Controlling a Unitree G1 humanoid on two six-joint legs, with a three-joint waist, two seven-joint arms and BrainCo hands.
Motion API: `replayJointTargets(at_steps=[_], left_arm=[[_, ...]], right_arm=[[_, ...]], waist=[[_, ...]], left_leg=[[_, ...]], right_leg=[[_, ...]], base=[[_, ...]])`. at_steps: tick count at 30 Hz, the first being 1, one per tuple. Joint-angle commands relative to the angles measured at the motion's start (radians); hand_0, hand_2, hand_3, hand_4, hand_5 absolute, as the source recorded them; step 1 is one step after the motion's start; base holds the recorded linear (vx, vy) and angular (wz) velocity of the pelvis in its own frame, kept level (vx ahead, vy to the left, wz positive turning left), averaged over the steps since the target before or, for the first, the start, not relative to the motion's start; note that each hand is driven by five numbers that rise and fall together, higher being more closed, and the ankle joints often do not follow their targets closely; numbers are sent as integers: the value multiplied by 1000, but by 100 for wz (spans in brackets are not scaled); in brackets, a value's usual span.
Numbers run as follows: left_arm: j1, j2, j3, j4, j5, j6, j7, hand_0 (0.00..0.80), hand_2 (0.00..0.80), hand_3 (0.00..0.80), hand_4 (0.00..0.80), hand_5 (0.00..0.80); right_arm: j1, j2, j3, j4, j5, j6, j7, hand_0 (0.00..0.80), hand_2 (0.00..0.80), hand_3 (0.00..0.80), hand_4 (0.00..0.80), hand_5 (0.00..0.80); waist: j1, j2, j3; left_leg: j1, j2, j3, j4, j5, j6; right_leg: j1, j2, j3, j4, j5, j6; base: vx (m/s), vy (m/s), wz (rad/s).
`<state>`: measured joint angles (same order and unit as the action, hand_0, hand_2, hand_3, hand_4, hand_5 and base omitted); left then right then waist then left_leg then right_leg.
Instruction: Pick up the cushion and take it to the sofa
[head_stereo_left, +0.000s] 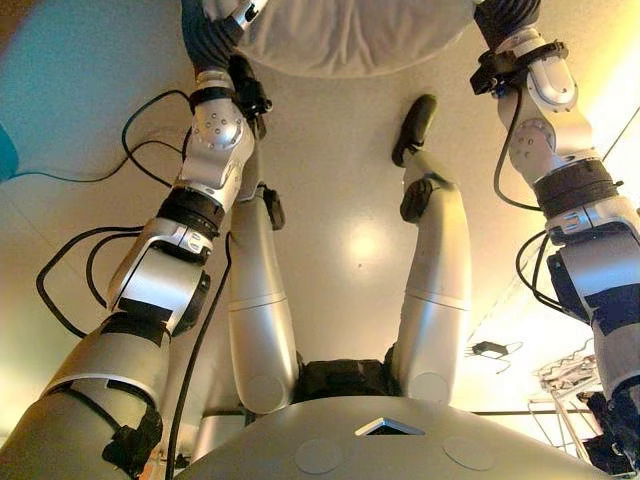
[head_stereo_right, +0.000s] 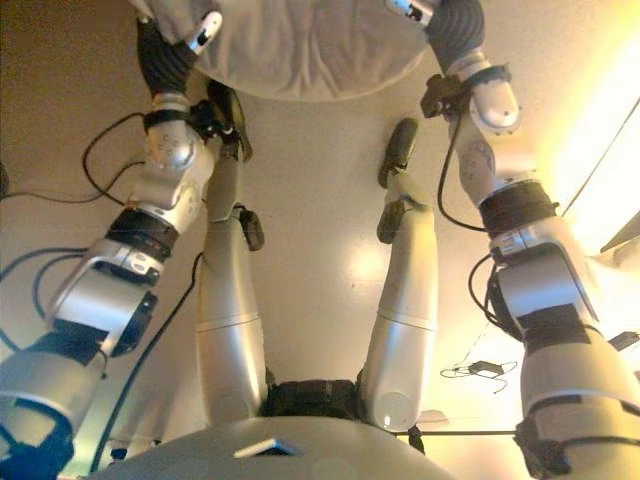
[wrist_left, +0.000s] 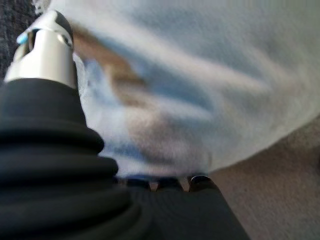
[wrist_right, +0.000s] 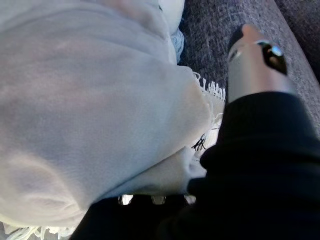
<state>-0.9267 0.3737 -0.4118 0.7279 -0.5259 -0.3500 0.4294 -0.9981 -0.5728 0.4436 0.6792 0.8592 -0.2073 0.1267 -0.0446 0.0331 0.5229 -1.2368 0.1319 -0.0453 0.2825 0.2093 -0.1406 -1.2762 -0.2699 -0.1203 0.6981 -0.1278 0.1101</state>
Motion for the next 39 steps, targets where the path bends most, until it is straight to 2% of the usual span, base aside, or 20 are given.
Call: replayJointTargets(at_steps=[1,2,3,4,5,6,7,13,16,18,25,28,31,34,37,39], left_arm=[[-107,-41,-94,-64,-34,-21,-195,125,125,125,125,125],[-106,-45,-93,-66,-63,-22,-226,511,511,511,511,511],[-103,-50,-91,-69,-91,-25,-256,800,800,800,800,800],[-101,-55,-89,-75,-116,-22,-280,800,800,800,800,800],[-100,-56,-85,-78,-122,-23,-299,800,800,800,800,800],[-98,-55,-84,-79,-128,-26,-311,800,800,800,800,800],[-95,-56,-83,-82,-141,-29,-326,800,800,800,800,800],[-26,-74,-43,-144,-239,-58,-382,800,800,800,800,800],[58,-101,-19,-199,-311,-56,-439,800,800,800,800,800],[104,-108,-15,-227,-304,-62,-447,800,800,800,800,800],[328,-99,2,-397,-230,-116,-430,800,800,800,800,800],[427,-80,9,-483,-214,-101,-441,800,800,800,800,800],[511,-61,30,-547,-233,-83,-445,800,800,800,800,800],[621,-34,73,-606,-252,-75,-467,800,800,800,800,800],[748,-20,99,-684,-236,-78,-475,800,800,800,800,800],[816,-21,118,-718,-228,-70,-491,800,800,800,800,800]], right_arm=[[-69,101,51,-100,33,25,152,0,0,0,0,0],[-66,101,52,-100,36,28,163,0,0,0,0,0],[-62,104,52,-99,43,33,178,0,0,0,0,0],[-59,107,53,-104,44,33,188,0,0,0,0,0],[-55,110,52,-107,41,24,188,408,408,408,408,408],[-53,111,50,-106,37,14,190,715,715,715,715,715],[-51,111,47,-108,34,6,193,800,800,800,800,800],[1,110,24,-157,14,-57,174,800,800,800,800,800],[66,110,2,-204,-36,-87,150,800,800,800,800,800],[108,111,-8,-229,-54,-109,148,800,800,800,800,800],[347,126,-64,-398,-174,-178,112,800,800,800,800,800],[473,149,-95,-489,-230,-171,114,800,800,800,800,800],[581,153,-129,-554,-258,-162,120,800,800,800,800,800],[693,150,-164,-625,-254,-156,156,800,800,800,800,800],[815,160,-174,-708,-317,-167,169,800,800,800,800,800],[876,170,-176,-746,-369,-176,152,800,800,800,800,800]], waist=[[24,-36,-3],[23,-36,-3],[22,-36,-3],[20,-37,-3],[19,-37,-3],[18,-37,-3],[17,-37,-3],[15,-31,-3],[14,-26,-3],[13,-26,-3],[12,-51,-3],[13,-72,-3],[16,-86,-3],[21,-82,-39],[29,-71,-115],[32,-66,-154]], left_leg=[[-62,29,10,134,-95,-21],[-61,29,11,132,-94,-22],[-61,30,13,132,-93,-22],[-61,31,14,132,-92,-23],[-62,32,15,133,-92,-23],[-62,33,14,132,-91,-24],[-64,34,14,134,-91,-25],[-53,39,18,131,-90,-29],[-16,39,21,123,-91,-32],[21,41,25,115,-91,-33],[308,78,91,32,-83,-47],[484,88,138,-18,-85,-43],[655,99,167,-53,-97,-34],[790,108,166,-76,-115,-24],[892,94,130,-114,-128,-13],[965,94,142,-133,-143,-8]], right_leg=[[-8,-9,60,-241,234,66],[-7,-10,60,-244,235,66],[-7,-10,60,-247,237,67],[-7,-10,61,-248,238,67],[-9,-11,61,-246,239,68],[-9,-11,61,-248,240,68],[-11,-11,62,-249,243,68],[1,-14,63,-260,244,69],[38,-17,59,-273,246,69],[72,-20,53,-287,248,69],[359,-28,-19,-390,254,72],[537,-18,-58,-421,238,73],[703,-10,-79,-445,219,73],[829,1,-80,-463,197,65],[947,11,-59,-530,199,57],[1022,6,-66,-559,194,55]], base=[[2,9,3],[3,4,3],[0,0,0],[0,0,0],[0,0,0],[0,0,0],[0,0,0],[0,0,0],[0,0,0],[-12,-22,-2],[-21,-39,-9],[-10,-42,-15],[65,-20,-10],[129,29,-5],[179,83,-11],[202,62,-16]])
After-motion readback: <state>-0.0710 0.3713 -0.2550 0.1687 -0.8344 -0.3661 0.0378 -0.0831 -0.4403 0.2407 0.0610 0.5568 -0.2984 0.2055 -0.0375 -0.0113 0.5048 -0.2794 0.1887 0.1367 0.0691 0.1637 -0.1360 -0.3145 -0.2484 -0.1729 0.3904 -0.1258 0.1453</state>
